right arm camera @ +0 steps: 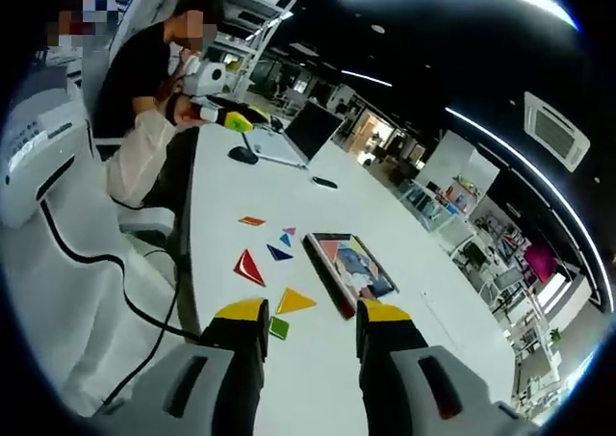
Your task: Pick up the tangram pieces one by one and place each piece onto its matching region on the pattern sheet, fitting the shapes together until the outline on the sheet is completely filled by the tangram pieces
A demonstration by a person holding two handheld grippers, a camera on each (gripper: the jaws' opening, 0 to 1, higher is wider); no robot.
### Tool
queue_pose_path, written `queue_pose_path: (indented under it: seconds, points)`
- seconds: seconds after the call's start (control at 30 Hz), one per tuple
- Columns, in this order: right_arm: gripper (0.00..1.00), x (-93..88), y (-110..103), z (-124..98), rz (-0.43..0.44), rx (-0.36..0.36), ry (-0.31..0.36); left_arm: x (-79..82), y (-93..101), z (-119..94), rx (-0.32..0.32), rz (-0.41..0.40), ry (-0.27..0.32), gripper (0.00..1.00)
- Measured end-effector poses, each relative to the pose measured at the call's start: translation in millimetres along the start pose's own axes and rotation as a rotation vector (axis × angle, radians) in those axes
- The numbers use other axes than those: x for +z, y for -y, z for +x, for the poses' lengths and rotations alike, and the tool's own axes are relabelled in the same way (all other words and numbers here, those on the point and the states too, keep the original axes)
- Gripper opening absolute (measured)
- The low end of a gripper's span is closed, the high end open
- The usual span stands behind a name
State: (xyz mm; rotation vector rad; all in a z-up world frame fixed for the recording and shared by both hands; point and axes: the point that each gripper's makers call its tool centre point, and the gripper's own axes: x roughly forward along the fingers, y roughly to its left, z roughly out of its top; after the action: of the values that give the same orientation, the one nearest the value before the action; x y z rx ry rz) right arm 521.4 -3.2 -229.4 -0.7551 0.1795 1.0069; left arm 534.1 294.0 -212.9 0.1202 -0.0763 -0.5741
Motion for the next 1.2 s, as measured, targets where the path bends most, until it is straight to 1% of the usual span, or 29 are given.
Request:
queue_pose_path:
  seconds: [0.03, 0.13, 0.2, 0.3, 0.37, 0.43, 0.63, 0.83, 1.0, 1.2]
  points:
    - [0.38, 8.6, -6, 2, -0.010, 0.028, 0.016, -0.3, -1.4, -1, 0.003, 0.000, 0.000, 0.32]
    - [0.38, 28.7, -15, 5, -0.024, 0.063, 0.055, -0.5, -2.5, -1, 0.006, -0.001, 0.001, 0.32]
    - [0.38, 36.4, -19, 8, -0.044, 0.079, 0.063, -0.1, -2.4, -2, 0.005, 0.000, 0.002, 0.32]
    - [0.38, 46.5, -22, 14, -0.077, 0.105, 0.065, 0.3, -1.8, -3, 0.003, 0.001, 0.005, 0.32]
    - [0.38, 52.6, -24, 18, -0.112, 0.136, 0.056, -0.1, -2.2, -3, 0.004, -0.001, 0.004, 0.32]
    - [0.38, 56.4, -22, 23, -0.130, 0.141, 0.046, -0.8, -3.3, -3, 0.008, -0.003, 0.003, 0.32]
    - [0.38, 59.9, -10, 37, -0.144, 0.169, 0.019, -0.8, -5.2, -3, 0.010, -0.005, 0.005, 0.32]
    - [0.38, 52.5, -3, 56, -0.150, 0.203, -0.034, -0.2, -7.5, -5, 0.016, -0.009, 0.012, 0.31]
    - [0.38, 50.2, 2, 67, -0.145, 0.217, -0.065, 0.2, -9.9, -7, 0.024, -0.013, 0.016, 0.31]
    - [0.38, 51.8, 2, 79, -0.171, 0.224, -0.104, -0.3, -12.3, -9, 0.029, -0.015, 0.016, 0.31]
